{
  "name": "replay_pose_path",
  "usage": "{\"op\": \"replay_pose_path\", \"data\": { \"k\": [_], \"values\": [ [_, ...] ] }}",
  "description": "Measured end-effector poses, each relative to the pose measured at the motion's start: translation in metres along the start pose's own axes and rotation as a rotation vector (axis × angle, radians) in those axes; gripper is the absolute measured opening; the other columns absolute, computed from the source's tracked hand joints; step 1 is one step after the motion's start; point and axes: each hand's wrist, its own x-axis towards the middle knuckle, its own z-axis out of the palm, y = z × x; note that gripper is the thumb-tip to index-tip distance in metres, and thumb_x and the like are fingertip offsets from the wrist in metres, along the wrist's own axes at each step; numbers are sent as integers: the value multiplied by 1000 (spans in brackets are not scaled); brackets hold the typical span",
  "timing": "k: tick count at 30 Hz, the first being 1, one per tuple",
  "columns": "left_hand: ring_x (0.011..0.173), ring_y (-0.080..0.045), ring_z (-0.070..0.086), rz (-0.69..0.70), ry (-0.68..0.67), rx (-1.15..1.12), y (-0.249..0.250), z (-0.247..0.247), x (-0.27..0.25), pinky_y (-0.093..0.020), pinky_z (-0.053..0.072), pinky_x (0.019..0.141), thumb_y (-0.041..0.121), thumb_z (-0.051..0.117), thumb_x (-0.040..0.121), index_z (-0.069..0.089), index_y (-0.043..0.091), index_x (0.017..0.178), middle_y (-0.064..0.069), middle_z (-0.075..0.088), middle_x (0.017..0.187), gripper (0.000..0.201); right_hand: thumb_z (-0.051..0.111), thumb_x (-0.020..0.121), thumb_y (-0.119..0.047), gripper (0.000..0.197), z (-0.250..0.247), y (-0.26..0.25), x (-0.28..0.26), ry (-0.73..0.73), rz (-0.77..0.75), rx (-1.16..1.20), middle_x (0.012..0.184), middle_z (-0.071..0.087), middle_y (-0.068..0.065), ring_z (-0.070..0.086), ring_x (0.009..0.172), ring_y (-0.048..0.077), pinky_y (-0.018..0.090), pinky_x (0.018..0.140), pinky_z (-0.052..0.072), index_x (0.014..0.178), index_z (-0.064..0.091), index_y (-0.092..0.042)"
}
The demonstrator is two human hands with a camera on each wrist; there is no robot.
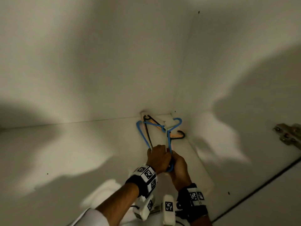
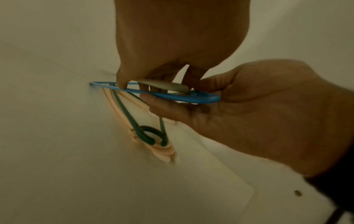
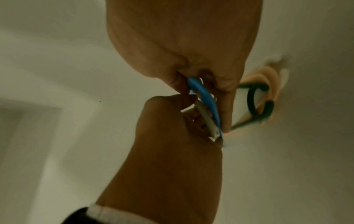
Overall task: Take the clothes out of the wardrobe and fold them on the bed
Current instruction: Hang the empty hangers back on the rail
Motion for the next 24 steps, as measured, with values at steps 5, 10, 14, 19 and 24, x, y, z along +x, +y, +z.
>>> {"op": "replay_pose_path", "data": {
  "k": [5, 10, 14, 19, 24],
  "values": [
    [119, -32, 50, 70, -24, -16, -2, 7, 14, -42, 34, 106, 33, 43, 97, 64, -2, 110, -2, 52, 98, 43, 49, 95, -12, 21, -8, -4, 24, 88, -238, -341, 77, 67, 10, 65, 72, 21, 36, 68, 51, 90, 68, -5],
    [91, -33, 57, 65, 58, -156, -9, 15, 27, -49, 47, 87, 48, 21, 81, 62, -4, 82, -19, 61, 92, 66, 59, 90, -46, 53, -8, 14, 54, 115, -221, -283, 124, 67, 11, 65, 115, 27, 47, 109, 48, 135, 58, -18],
    [118, -24, 51, 86, 39, -69, -16, 7, 15, -49, 29, 112, 29, 27, 93, 66, 6, 108, -9, 61, 118, 47, 66, 90, -45, 64, -3, 12, 44, 97, -207, -330, 134, 63, 9, 65, 114, 25, 42, 95, 56, 147, 49, -23],
    [128, -24, 52, 145, 204, -306, -30, -18, 1, -39, 33, 114, 50, 26, 83, 61, 10, 132, -10, 60, 136, 72, 59, 103, -18, 36, 35, -8, 19, 50, -419, -472, 137, 63, 3, 61, 123, 18, 44, 109, 50, 138, 61, -22],
    [98, -11, 69, 122, 486, -639, -40, -121, -28, -42, 56, 89, 35, 44, 87, 73, 22, 106, 5, 75, 102, 37, 59, 98, -9, 22, 144, -51, -21, -246, -601, -508, 104, 78, 3, 73, 102, 17, 39, 97, 56, 104, 78, -16]
  ]
}}
